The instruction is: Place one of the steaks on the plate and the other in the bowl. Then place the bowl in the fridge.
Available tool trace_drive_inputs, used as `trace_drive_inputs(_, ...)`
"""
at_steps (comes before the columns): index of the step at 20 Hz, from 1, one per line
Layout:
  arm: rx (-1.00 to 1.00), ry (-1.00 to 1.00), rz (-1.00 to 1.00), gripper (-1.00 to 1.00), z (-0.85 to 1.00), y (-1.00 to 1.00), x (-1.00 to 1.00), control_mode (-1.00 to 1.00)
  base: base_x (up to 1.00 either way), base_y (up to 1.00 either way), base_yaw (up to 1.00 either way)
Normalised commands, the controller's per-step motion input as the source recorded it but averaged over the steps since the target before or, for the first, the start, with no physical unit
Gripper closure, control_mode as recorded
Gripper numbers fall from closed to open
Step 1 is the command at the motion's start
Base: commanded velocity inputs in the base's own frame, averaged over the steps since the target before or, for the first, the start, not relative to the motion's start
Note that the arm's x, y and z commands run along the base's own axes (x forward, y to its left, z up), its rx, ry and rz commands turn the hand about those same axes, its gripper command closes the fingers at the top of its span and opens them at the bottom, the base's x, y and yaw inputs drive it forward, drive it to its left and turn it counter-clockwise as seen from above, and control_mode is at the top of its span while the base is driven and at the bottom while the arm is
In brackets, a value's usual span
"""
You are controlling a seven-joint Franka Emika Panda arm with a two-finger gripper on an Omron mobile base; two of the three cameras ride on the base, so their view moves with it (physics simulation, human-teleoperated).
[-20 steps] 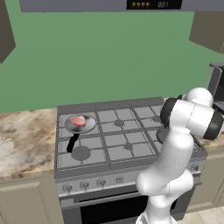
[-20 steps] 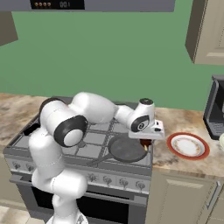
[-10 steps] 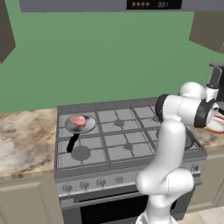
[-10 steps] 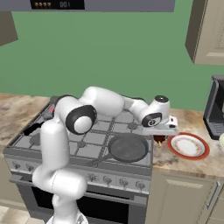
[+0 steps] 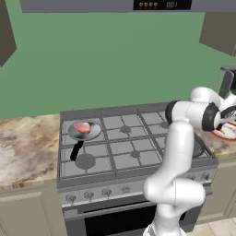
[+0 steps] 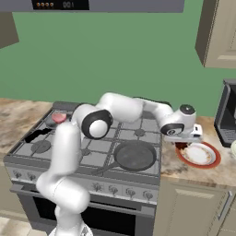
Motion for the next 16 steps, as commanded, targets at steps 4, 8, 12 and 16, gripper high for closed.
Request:
trace_drive_inputs(4, 0.0, -0.15, 0.0, 1.0, -0.29, -0.31, 0.0, -1.0, 0.0, 0.0, 0.0)
trace_drive_inputs(8, 0.0, -0.09, 0.0, 1.0, -0.27, -0.21, 0.04, -1.0, 0.0, 0.0, 0.0)
trace_drive_inputs(12, 0.0, -0.04, 0.03, -1.0, -0.17, -0.21, 0.3, -1.0, 0.0, 0.0, 0.0)
trace_drive_inputs(16, 0.0, -0.07, 0.07, -1.0, -0.2, -0.16, 0.47, -1.0, 0.0, 0.0, 0.0)
